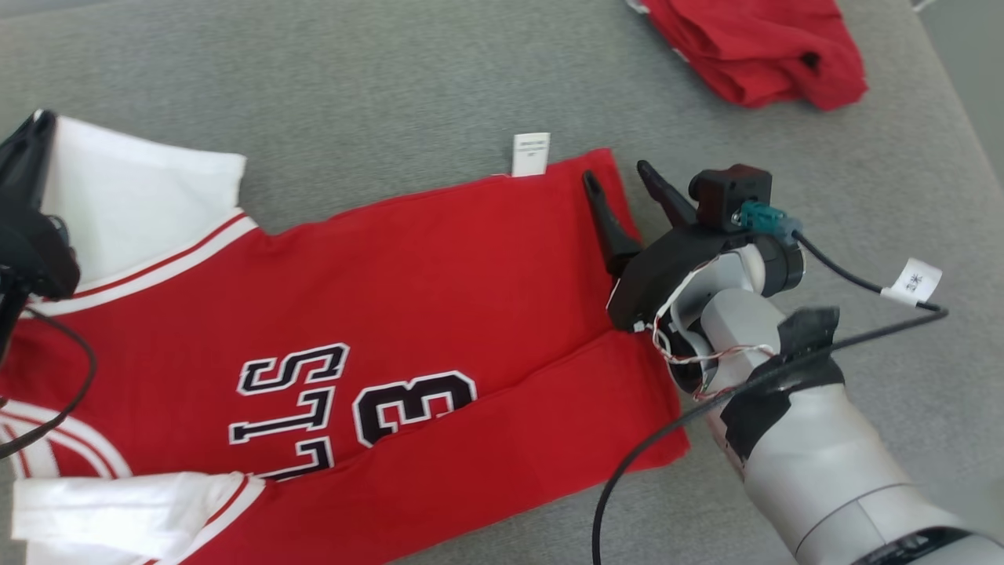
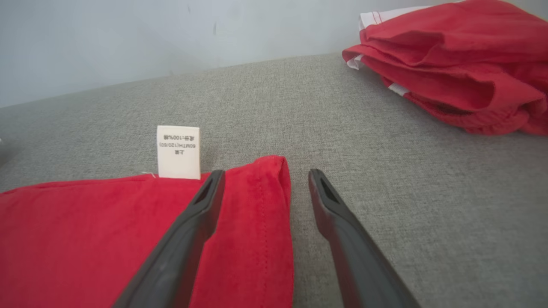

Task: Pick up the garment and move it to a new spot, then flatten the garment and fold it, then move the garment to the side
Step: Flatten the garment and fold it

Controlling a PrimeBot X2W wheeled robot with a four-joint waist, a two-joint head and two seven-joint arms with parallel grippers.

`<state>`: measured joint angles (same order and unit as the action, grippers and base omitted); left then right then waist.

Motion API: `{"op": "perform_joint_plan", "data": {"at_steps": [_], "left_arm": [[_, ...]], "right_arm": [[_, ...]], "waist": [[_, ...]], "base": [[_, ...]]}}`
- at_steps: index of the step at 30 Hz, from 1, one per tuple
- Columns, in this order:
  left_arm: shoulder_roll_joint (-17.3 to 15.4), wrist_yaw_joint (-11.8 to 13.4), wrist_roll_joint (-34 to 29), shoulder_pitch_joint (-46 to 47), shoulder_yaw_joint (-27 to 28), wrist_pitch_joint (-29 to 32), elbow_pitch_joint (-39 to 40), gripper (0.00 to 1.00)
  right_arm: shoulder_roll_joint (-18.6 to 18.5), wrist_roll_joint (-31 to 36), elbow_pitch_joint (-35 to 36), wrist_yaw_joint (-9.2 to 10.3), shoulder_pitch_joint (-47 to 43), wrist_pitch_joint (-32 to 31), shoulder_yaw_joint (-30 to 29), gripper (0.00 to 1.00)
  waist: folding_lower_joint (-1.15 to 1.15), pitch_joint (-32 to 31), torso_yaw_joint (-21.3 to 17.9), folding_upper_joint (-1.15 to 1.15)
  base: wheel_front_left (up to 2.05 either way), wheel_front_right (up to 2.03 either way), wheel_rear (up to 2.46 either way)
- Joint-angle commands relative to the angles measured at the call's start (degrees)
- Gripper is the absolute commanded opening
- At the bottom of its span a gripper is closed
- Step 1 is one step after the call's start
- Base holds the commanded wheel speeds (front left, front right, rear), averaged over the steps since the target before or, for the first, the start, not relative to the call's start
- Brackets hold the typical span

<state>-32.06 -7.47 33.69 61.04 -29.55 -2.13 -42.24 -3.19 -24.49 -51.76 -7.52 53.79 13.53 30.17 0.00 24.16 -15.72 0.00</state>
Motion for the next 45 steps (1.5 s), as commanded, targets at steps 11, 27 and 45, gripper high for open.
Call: {"op": "perform_joint_plan", "data": {"at_steps": [11, 27, 45], "left_arm": [[0.92, 0.53, 0.71, -2.12, -2.06, -2.44, 9.5, 0.0], [-0.24, 2.1, 3.2, -8.62, -0.86, -5.36, 18.74, 0.0], [-1.26, 11.85, 7.76, -33.0, 4.77, -12.25, 41.78, 0.0]], "right_arm": [[-1.47, -2.25, -11.52, 0.07, 7.47, -2.66, 0.63, 0.17], [-3.05, -2.26, -11.09, 0.07, 5.95, 1.6, 1.1, 0.0], [-12.81, -9.02, 13.62, 0.07, -13.89, 1.68, 1.07, 0.0]], "waist": [[0.0, 0.4, 5.39, 0.0], [0.0, -2.89, 7.94, 0.0], [0.0, -7.74, 10.9, 0.0]], "base": [[0.0, 0.0, 0.0], [0.0, 0.0, 0.0], [0.0, 0.0, 0.0]]}}
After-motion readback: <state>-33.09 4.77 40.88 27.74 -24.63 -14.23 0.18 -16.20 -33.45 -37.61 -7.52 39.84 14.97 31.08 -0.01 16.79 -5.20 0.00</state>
